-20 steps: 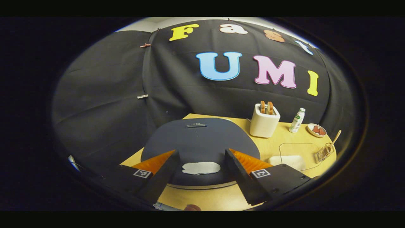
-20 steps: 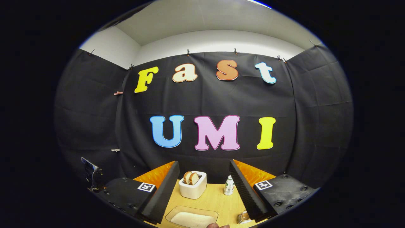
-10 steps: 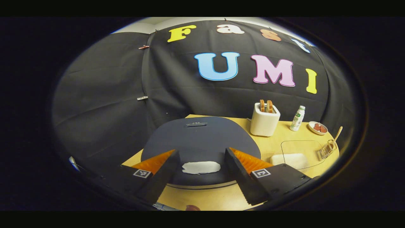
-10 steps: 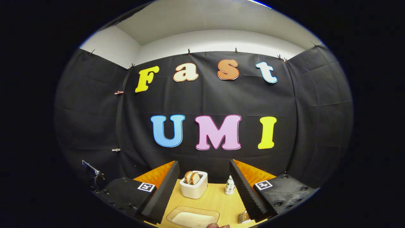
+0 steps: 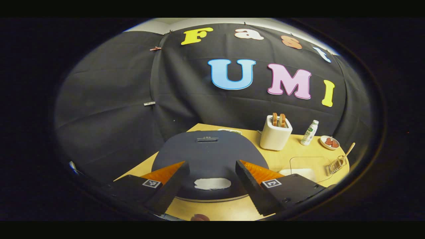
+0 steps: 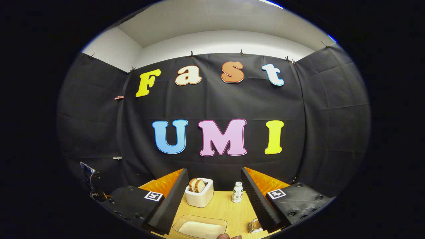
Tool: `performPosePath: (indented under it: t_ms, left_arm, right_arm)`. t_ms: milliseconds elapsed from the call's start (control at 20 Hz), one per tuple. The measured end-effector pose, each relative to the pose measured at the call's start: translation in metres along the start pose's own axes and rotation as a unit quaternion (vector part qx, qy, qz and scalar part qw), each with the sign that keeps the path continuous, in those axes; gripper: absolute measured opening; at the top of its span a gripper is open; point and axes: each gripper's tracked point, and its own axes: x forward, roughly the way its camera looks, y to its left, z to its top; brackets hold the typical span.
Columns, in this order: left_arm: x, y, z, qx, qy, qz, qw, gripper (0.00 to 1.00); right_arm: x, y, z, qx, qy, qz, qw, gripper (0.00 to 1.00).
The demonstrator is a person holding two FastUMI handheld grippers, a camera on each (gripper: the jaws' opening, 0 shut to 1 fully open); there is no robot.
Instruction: Close the left gripper, press the button to open the rice cooker; take a wooden spoon from the chopstick holder with the right hand, scoop a spoonful of rice and pour it into the rice cooker, then put the wooden spoon back into the chopstick holder.
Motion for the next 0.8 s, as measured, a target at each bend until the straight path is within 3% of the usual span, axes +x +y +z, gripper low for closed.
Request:
performPosePath:
  t_ms: [250,600,800]
  left_arm:
    - [-0.014,-0.017,0.058,0.017,-0.060,-0.025,0.998,0.95]
    - [-0.050,-0.066,0.131,0.057,-0.140,-0.090,0.985,0.95]
    - [-0.068,-0.094,0.151,0.036,-0.152,-0.132,0.979,0.95]
  right_arm:
    - [0.000,-0.011,-0.006,-0.006,0.011,-0.019,1.000,0.98]
    - [0.000,-0.029,-0.014,-0.014,0.020,-0.044,0.999,0.98]
    - [-0.005,-0.039,-0.019,-0.020,0.024,-0.056,0.998,0.98]
